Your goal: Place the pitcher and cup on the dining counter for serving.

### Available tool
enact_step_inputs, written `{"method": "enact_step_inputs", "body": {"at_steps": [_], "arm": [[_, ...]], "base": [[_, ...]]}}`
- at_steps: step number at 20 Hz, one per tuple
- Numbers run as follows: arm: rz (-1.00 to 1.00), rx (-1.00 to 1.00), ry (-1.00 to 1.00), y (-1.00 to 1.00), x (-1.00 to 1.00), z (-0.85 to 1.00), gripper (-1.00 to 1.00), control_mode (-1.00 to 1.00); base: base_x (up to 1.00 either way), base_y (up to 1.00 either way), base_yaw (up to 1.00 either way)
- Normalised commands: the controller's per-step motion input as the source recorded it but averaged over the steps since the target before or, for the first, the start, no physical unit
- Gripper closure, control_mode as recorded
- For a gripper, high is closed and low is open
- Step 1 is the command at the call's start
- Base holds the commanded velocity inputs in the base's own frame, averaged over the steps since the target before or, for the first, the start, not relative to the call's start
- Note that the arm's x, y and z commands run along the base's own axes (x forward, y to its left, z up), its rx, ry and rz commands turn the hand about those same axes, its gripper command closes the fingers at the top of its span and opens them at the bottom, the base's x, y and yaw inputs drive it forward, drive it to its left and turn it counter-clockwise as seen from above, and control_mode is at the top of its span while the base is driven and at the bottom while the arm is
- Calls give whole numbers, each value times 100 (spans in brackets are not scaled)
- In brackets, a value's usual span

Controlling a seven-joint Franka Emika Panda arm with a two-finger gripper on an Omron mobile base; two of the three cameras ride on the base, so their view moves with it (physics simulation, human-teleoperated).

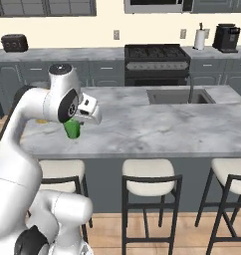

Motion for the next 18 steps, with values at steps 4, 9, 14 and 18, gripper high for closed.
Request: {"method": "enact_step_inputs", "body": {"at_steps": [4, 9, 14, 18], "arm": [[-26, 18, 15, 1, 82, -5, 100, -100], [-2, 6, 0, 0, 27, -18, 100, -100], [-2, -3, -1, 2, 69, -60, 100, -100], [0, 0, 0, 8, 56, -63, 100, -100]], "base": [[0, 0, 0], [0, 0, 0], [0, 0, 0], [0, 0, 0]]}}
